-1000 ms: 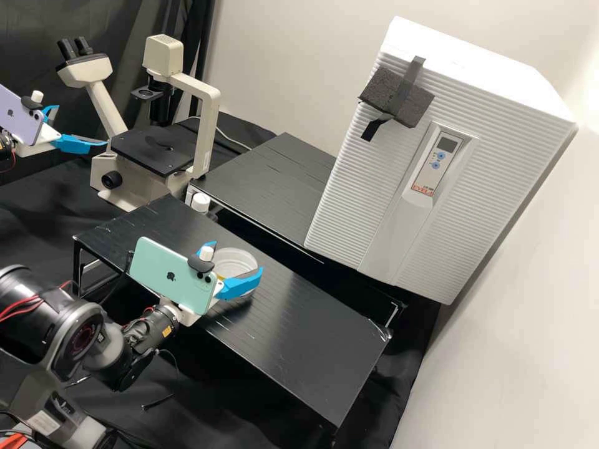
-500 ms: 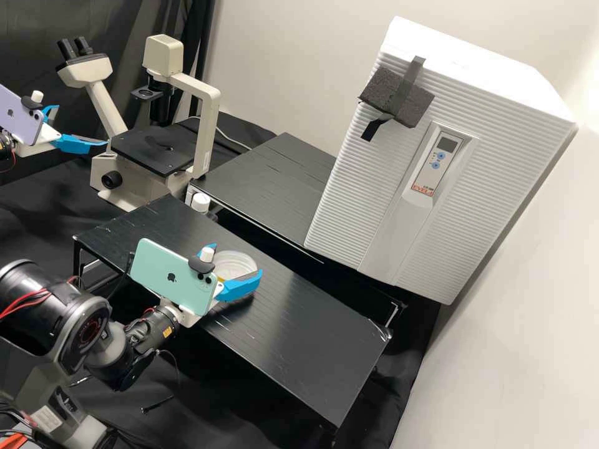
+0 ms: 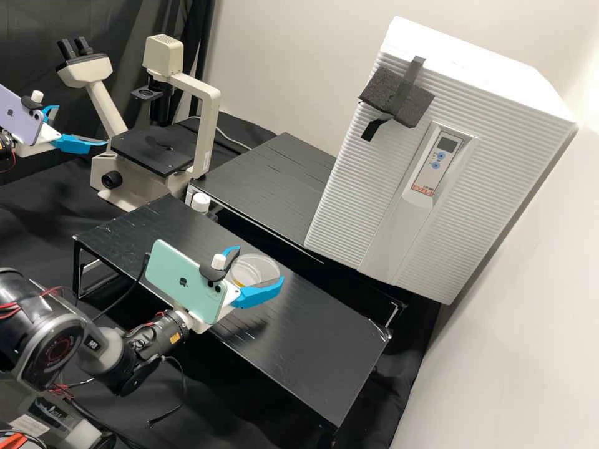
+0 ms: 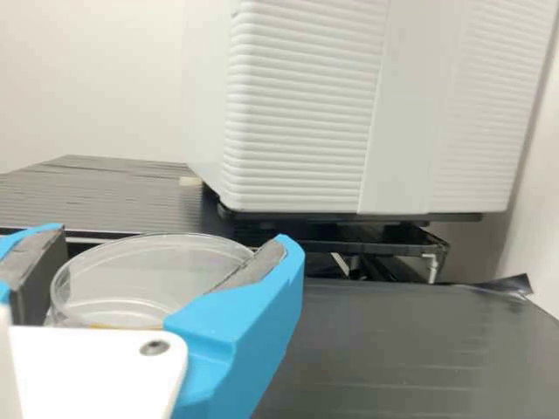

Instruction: Close the petri dish lid.

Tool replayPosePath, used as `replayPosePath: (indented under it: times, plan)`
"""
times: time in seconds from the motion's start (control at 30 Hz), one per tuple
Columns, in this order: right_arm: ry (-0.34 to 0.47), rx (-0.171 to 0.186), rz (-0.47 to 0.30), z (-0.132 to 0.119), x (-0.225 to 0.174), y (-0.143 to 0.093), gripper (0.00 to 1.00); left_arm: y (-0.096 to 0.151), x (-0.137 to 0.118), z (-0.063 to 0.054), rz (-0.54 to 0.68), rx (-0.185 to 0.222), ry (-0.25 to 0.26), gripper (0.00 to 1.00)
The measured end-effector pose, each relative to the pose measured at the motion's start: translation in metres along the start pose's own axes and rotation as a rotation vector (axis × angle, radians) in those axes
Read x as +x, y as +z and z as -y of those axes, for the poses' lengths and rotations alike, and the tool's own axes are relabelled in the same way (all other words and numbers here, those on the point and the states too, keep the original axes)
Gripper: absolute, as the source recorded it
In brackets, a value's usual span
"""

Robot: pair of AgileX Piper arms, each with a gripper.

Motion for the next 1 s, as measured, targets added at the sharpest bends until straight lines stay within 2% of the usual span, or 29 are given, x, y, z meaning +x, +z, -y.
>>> replayPosePath:
  times: [0.43, 0.73, 1.0]
  plan:
    - [-0.085, 0.034, -0.143, 0.014, -0.006, -0.025, 0.00, 0.000, 0.000, 0.000, 0.000, 0.000, 0.000, 1.00]
    - [-0.071, 0.035, -0.086, 0.014, -0.003, -0.018, 0.00, 0.000, 0.000, 0.000, 0.000, 0.000, 0.000, 1.00]
    - [-0.093, -0.006, -0.050, 0.021, -0.002, -0.015, 0.00, 0.000, 0.000, 0.000, 0.000, 0.000, 0.000, 1.00]
